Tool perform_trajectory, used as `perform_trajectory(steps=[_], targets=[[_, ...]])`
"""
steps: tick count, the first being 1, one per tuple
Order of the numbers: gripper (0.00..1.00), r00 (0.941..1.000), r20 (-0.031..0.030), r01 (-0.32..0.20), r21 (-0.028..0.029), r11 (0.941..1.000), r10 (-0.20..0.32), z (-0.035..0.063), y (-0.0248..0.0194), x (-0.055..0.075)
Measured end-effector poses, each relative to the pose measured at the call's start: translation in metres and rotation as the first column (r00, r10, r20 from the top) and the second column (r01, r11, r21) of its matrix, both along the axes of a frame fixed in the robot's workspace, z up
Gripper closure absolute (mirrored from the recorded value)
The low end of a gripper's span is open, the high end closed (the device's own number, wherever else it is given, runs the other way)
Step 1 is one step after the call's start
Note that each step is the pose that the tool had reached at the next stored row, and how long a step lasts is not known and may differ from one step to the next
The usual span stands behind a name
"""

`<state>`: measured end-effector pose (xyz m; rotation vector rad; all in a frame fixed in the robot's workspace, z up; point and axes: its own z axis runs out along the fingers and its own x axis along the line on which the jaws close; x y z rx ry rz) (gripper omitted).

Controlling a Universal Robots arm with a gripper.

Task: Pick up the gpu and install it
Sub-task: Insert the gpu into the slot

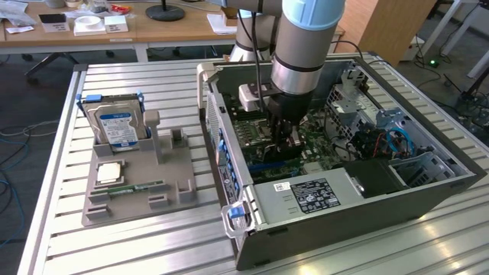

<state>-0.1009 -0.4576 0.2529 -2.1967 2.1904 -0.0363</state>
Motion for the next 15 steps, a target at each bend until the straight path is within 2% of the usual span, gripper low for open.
perform_trajectory(steps=[5,9,11,15], targets=[[0.74,1.0,0.0001,0.0,0.0004,1.0,0.0,0.0007,0.0001,-0.0001],[0.74,1.0,0.0027,0.0,0.0001,1.0,0.0,0.0012,0.0,-0.0004],[0.74,1.0,0.0081,0.0,0.0001,1.0,0.0,0.0012,0.0,-0.0005],[0.74,0.9997,0.0234,-0.001,-0.0007,1.0,0.001,0.0013,0.0,-0.0014]])
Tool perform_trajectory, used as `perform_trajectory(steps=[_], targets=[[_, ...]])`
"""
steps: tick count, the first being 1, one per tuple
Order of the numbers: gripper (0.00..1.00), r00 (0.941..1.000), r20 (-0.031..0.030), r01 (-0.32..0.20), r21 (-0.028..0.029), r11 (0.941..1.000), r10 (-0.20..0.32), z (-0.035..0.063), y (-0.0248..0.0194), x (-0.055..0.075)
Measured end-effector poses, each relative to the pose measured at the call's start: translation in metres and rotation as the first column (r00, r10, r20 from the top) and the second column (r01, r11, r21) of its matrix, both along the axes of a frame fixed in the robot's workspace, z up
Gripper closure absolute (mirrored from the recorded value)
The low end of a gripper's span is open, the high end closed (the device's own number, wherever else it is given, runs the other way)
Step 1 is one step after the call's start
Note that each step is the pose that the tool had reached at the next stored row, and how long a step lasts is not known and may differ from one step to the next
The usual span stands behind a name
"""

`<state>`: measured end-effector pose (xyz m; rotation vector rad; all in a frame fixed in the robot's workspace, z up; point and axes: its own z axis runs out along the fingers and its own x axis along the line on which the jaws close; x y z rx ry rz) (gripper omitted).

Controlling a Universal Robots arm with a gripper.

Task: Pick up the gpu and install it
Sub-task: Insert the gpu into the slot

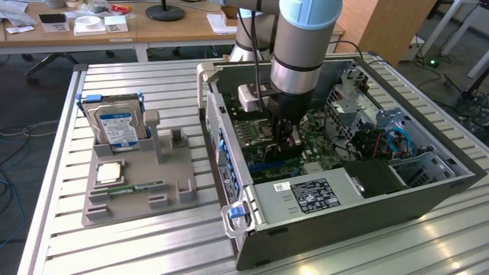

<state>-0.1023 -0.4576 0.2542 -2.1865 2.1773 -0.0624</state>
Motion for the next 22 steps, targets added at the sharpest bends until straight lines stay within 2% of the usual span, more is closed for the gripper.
perform_trajectory(steps=[3,5,22], targets=[[0.74,1.0,0.0078,-0.001,0.0,1.0,0.001,-0.0001,0.0,-0.0027],[0.74,1.0,0.0098,-0.001,0.0002,1.0,0.001,-0.0001,0.0001,-0.0037],[0.74,0.9999,0.0115,-0.002,0.0003,1.0,0.002,0.0032,0.0,-0.0043]])
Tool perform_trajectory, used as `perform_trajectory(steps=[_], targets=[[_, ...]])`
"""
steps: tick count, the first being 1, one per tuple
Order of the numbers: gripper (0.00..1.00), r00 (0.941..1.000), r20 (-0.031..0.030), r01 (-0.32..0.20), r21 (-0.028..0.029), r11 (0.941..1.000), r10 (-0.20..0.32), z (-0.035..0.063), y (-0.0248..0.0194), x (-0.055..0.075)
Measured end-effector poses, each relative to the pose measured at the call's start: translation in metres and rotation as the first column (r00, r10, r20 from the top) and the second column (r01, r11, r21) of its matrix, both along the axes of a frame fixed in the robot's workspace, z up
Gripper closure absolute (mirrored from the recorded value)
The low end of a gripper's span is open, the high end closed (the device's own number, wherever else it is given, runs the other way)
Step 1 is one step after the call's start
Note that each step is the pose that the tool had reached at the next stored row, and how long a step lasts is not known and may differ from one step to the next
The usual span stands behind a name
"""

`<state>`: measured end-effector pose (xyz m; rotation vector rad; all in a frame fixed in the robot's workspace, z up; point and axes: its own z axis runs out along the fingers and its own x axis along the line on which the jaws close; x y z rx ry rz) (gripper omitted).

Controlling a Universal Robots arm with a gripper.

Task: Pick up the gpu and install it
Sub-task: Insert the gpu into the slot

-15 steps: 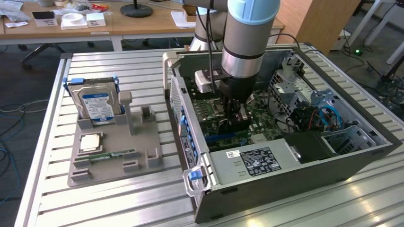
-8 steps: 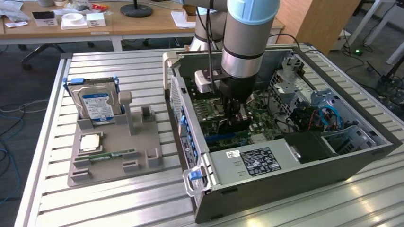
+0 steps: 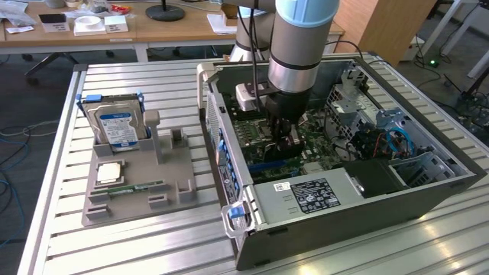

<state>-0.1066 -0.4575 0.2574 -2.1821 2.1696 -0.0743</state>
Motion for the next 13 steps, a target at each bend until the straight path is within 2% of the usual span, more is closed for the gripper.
perform_trajectory(steps=[13], targets=[[0.74,1.0,0.0001,0.009,0.0001,1.0,-0.009,-0.0002,-0.0001,-0.0015]])
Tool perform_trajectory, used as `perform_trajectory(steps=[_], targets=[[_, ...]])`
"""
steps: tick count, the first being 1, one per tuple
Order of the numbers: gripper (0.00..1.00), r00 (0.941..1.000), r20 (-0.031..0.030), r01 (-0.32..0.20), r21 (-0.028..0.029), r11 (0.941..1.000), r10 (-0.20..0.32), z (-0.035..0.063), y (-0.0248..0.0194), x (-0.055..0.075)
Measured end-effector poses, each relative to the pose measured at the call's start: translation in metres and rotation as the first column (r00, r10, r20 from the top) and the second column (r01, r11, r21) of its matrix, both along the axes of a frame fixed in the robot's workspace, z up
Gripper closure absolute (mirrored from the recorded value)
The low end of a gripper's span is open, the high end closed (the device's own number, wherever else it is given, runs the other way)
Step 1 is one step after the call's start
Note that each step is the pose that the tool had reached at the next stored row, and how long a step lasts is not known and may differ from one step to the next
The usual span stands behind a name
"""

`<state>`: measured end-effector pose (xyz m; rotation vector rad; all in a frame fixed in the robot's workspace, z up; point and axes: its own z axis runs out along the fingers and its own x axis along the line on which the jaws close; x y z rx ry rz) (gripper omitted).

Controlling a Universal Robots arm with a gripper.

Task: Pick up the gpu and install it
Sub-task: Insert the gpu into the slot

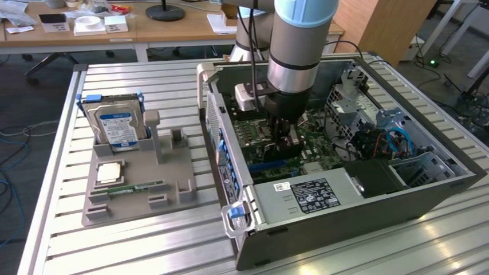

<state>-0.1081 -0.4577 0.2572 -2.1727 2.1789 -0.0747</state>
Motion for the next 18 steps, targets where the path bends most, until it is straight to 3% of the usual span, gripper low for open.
perform_trajectory(steps=[18], targets=[[0.74,0.9999,0.0001,0.015,0.0001,0.9999,-0.015,-0.0019,-0.0012,0.0]])
